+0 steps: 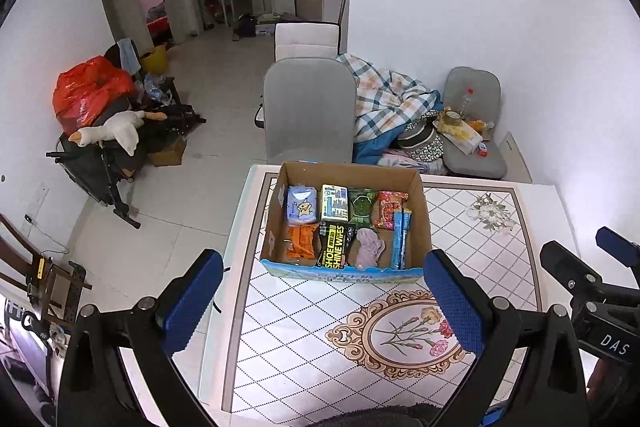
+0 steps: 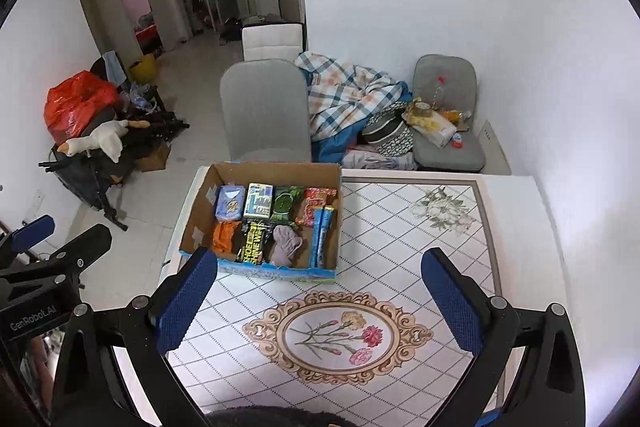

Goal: Organize soft objects

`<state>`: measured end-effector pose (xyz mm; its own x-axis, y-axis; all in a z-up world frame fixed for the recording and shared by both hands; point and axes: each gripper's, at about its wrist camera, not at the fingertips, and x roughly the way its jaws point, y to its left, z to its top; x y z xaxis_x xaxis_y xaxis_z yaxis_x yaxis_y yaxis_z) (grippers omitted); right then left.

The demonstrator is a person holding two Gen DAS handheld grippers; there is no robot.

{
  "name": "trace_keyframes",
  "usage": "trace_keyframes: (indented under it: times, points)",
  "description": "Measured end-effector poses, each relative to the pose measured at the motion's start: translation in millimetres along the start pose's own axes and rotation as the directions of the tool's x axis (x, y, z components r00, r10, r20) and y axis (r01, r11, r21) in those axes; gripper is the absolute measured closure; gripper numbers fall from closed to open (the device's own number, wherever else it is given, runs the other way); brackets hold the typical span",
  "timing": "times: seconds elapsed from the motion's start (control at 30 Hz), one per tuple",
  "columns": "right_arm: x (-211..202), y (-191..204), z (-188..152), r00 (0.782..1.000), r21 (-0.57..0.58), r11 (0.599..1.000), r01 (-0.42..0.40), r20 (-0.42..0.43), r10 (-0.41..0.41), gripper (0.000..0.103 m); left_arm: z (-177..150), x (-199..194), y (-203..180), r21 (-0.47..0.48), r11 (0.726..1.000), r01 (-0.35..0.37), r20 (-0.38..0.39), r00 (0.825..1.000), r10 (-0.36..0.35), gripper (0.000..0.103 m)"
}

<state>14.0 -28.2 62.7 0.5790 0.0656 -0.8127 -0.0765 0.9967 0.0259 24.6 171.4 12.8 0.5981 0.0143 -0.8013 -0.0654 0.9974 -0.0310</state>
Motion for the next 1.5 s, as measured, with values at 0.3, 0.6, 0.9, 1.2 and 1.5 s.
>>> trace_keyframes:
  times: [0.3,0.6,0.9,1.2,1.5]
  points:
    - [-0.9,-4.5,-2.0,1.000,0.008,1.000,0.029,-0.001,-0.029,0.000,-3.3,-2.3,0.7,-0.003,1.000,-0.005,0.004,1.000,0.005,0.000]
    - [-2.2,-5.8,-2.5,0.999,0.013,0.999,0.045,0.004,-0.045,0.000,-5.4,-3.9,0.1,-0.005,1.000,-0.006,0.006,1.000,0.006,0.000]
    - [-3.8,-6.5,-2.2,0.999,0.017,0.999,0.048,0.007,-0.048,0.000,-6.6,-5.1,0.4,-0.006,1.000,-0.005,0.005,1.000,0.005,0.000]
    - [-4.1,-6.5,-1.8,0.998,0.022,0.998,0.059,0.009,-0.059,0.000,-6.0,-4.6,1.2,-0.005,1.000,-0.006,0.005,1.000,0.006,0.000]
    - [-5.5,-1.4,-4.0,0.998,0.024,0.998,0.063,0.007,-0.063,0.000,-6.6,-5.0,2.0,-0.009,1.000,-0.010,0.005,1.000,0.010,0.000]
